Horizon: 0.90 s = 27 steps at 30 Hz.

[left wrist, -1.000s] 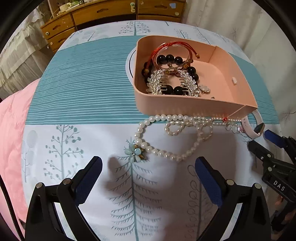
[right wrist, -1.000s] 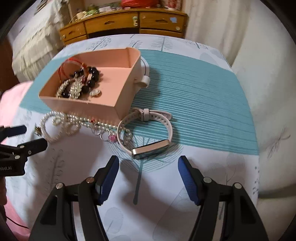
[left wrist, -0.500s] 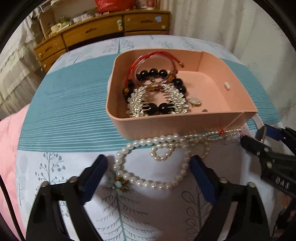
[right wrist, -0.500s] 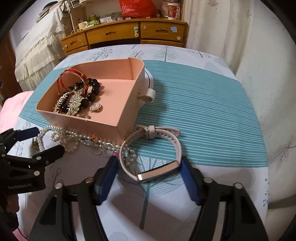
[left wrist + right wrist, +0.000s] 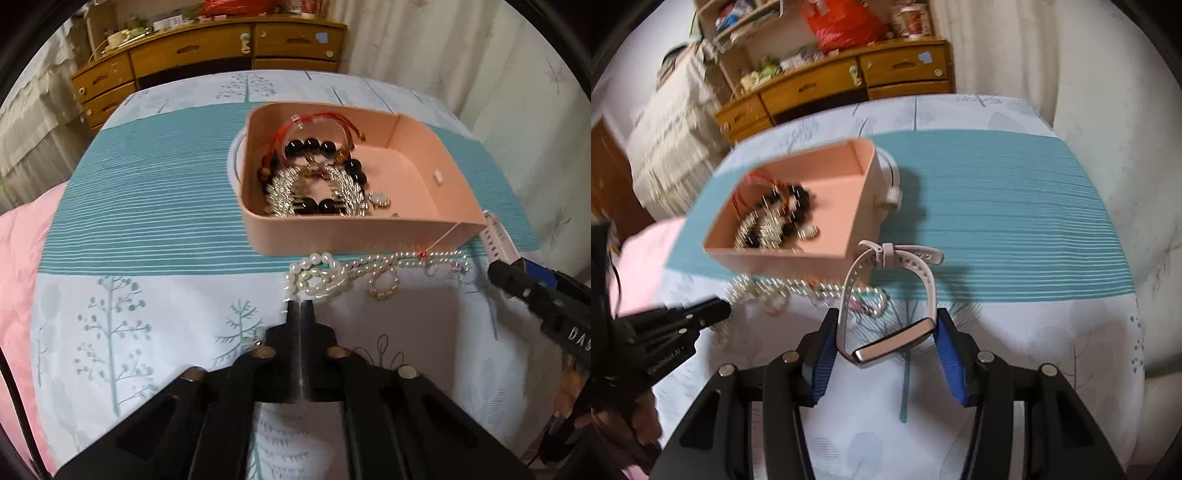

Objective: Organize jewelry
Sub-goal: 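Grasp the pearl necklace with the left tool while the right tool grasps the white smartwatch, then lower the pearl necklace and smartwatch into the pink box and release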

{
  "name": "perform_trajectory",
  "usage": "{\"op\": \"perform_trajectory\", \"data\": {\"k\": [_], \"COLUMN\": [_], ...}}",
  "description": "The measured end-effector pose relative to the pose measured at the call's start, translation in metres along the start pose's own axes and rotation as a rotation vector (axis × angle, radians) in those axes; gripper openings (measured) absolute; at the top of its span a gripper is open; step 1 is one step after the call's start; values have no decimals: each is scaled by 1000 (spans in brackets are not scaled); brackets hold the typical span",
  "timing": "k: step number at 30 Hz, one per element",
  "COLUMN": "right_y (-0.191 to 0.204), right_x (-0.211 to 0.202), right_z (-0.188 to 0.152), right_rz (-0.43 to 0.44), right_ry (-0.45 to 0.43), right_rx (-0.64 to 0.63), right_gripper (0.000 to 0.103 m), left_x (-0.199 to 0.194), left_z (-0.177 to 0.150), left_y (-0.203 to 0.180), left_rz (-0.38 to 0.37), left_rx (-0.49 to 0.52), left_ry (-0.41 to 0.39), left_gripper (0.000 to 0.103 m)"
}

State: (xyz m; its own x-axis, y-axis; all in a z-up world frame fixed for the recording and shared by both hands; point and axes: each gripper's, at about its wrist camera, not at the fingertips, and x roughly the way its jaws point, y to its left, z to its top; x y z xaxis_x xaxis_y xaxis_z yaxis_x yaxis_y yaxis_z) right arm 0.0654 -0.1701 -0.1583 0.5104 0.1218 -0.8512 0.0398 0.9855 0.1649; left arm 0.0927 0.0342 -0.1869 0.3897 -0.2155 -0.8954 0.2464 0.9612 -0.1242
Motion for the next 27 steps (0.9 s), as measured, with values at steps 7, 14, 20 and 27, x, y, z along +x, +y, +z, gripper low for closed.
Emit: {"op": "perform_trajectory", "data": {"k": [7,14,20,27], "right_y": [2,16,33,42], "right_x": [-37,-48,-37,-30], "right_z": [34,67,74,73], "right_rz": [20,43,37,57], "right_ry": [-99,-166,-153,-128], "right_rx": [1,-28,-91,-109], "right_gripper": [51,52,52,52], "left_x": [-32,-7,15,24], "left_z": [10,19,23,27], "left_y": [8,8,9,2], "left_rz": [-17,-3,25,37], "left_rx": [3,57,64,133], "left_ry": [-18,118,152,156], "left_gripper": [0,12,22,5]}}
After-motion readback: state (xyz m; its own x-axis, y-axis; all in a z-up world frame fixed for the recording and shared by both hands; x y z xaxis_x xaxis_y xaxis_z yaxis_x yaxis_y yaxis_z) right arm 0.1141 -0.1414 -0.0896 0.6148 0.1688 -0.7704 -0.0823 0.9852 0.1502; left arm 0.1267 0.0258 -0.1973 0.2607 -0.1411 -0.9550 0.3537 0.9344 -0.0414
